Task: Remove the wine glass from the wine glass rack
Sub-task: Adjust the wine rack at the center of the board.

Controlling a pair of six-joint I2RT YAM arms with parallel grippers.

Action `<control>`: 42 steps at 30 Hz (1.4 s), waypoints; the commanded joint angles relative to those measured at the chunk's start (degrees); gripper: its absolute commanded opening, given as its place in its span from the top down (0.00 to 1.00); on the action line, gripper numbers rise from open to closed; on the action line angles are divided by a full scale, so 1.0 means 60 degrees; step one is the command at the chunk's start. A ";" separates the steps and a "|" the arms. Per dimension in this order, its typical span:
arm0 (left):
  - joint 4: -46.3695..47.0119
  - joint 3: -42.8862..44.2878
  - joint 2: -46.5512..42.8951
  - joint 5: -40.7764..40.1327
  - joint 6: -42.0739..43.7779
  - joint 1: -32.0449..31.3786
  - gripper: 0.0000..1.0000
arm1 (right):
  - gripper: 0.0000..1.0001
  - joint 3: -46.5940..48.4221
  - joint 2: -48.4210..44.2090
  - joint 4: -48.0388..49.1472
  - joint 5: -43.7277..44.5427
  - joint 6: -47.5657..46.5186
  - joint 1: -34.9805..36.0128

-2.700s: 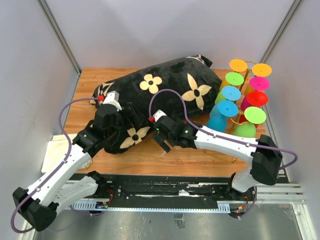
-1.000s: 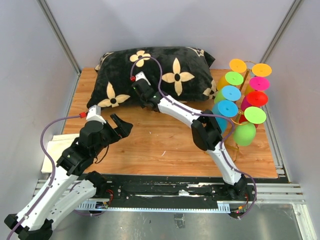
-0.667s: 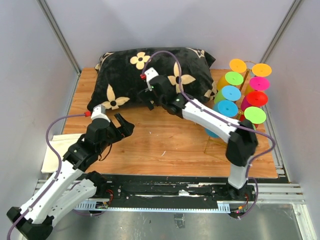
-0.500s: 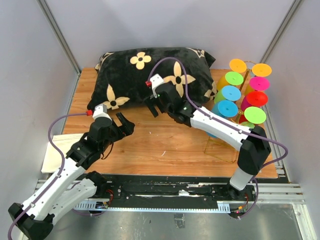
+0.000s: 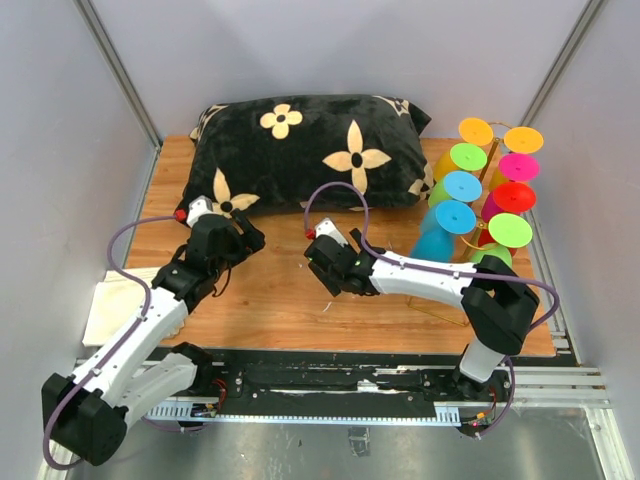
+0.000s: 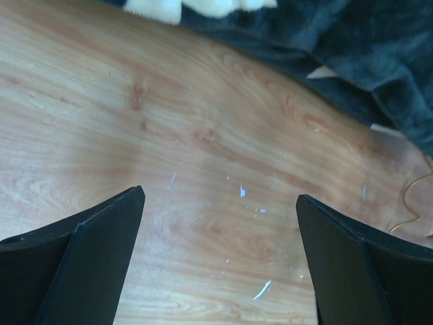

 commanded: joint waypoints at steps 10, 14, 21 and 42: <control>0.3036 0.0541 0.1925 0.1125 0.1602 0.1365 0.00 | 0.02 -0.1676 -0.0169 -0.1478 0.1397 0.2221 0.0105; 0.3654 0.0687 0.2797 0.1565 0.1890 0.1722 0.00 | 0.02 -0.2094 -0.0229 -0.1777 0.1300 0.2497 0.0094; 0.4188 0.1158 0.4364 0.2169 0.2126 0.1891 0.00 | 0.02 -0.2622 -0.0469 -0.2042 0.1059 0.2931 0.0056; 0.3625 0.0557 0.2589 0.3606 0.1762 0.1891 0.00 | 0.02 -0.2261 -0.2706 -0.2370 0.0882 0.1812 0.0086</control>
